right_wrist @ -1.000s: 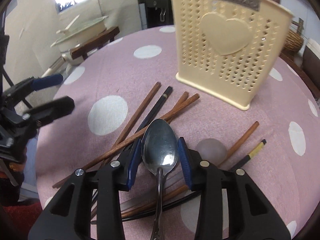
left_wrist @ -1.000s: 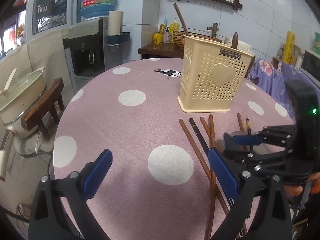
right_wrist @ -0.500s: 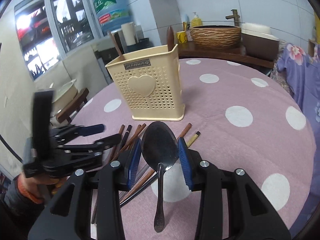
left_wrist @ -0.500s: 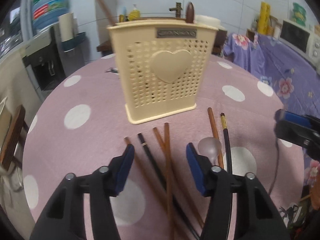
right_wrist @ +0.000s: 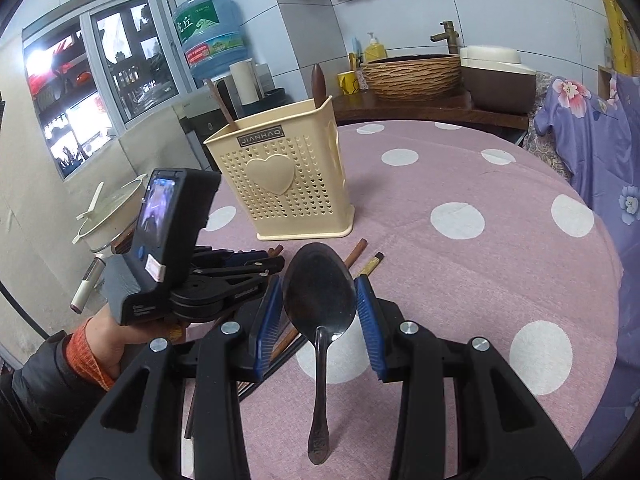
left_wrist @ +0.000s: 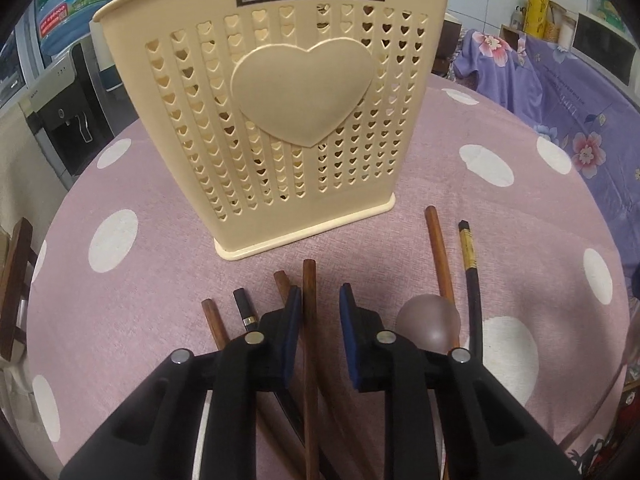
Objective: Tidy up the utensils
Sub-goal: 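Grasp a wooden chopstick with the left tool while the right tool holds the spoon, then carry the chopstick and silver spoon over the cream basket with both tools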
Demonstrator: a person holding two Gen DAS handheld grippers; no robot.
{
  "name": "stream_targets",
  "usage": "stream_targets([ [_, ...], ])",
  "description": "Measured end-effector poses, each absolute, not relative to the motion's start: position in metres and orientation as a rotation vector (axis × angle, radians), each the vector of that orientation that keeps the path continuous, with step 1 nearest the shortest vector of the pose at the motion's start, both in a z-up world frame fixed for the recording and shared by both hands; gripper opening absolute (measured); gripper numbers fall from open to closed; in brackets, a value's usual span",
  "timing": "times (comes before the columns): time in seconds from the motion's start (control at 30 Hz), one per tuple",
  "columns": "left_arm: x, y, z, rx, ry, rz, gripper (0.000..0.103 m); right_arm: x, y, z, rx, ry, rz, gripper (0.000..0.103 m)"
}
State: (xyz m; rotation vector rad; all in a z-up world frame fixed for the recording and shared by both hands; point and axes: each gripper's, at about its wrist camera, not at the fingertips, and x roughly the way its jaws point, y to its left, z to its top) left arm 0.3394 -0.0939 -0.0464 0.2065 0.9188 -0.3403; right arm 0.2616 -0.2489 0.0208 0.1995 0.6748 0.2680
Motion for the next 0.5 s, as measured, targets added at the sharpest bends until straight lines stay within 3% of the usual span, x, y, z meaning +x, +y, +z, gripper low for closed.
stream_targets([
  [0.13,0.342,-0.093,-0.047,0.211,0.919,-0.316,0.009,0.262,-0.247,0.020,0.195,0.677,0.275,0.038],
  [0.5,0.335,-0.075,-0.025,0.136,0.880,-0.322,0.008,0.263,-0.248,0.018,0.205,0.679,0.260,0.038],
])
